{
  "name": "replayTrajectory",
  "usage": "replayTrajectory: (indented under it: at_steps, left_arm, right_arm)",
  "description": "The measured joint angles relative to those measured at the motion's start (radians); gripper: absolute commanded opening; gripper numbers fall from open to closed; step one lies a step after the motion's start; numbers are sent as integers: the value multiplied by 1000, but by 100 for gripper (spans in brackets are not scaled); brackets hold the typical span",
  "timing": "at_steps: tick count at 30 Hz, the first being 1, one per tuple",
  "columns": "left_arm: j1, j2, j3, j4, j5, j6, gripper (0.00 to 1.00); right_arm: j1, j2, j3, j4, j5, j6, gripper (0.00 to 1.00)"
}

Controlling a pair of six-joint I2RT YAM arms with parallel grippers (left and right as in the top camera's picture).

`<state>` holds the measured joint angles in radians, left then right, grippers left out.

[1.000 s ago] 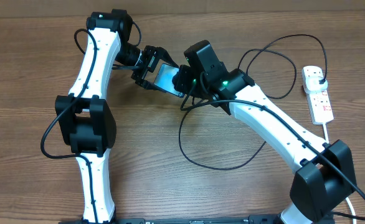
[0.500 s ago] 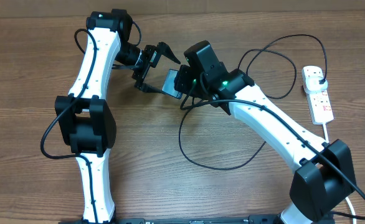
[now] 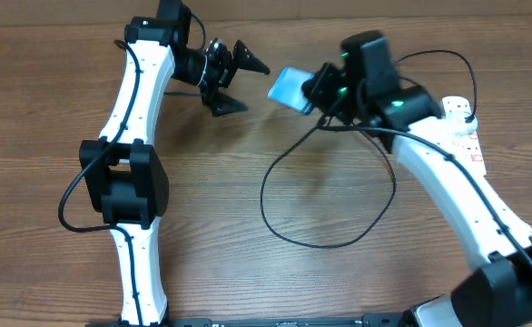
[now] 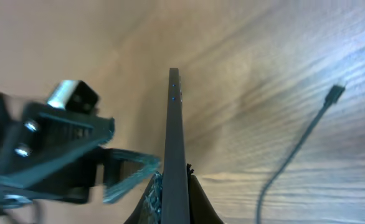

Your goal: Plug charger to phone and switch on socket

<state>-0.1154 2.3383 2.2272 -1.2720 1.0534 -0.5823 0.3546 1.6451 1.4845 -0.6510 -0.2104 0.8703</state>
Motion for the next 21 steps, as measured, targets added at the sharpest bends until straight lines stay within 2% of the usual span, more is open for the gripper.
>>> replayTrajectory:
  at_steps: [6,9,17,21]
  left_arm:
    - [0,0,1,174,156,43,100]
    - [0,0,1,212,197,42,100]
    - [0,0,1,283,238,-22,100]
    - [0,0,2,410,249,-108,96]
  right_arm:
    - [-45,-26,-1,69,-19,89,4]
    - [-47,-26,-2,127,-22,117,4]
    - [-46,-26,-2,180,-19,228,4]
    - [-46,-26,-2,217,-8,315,4]
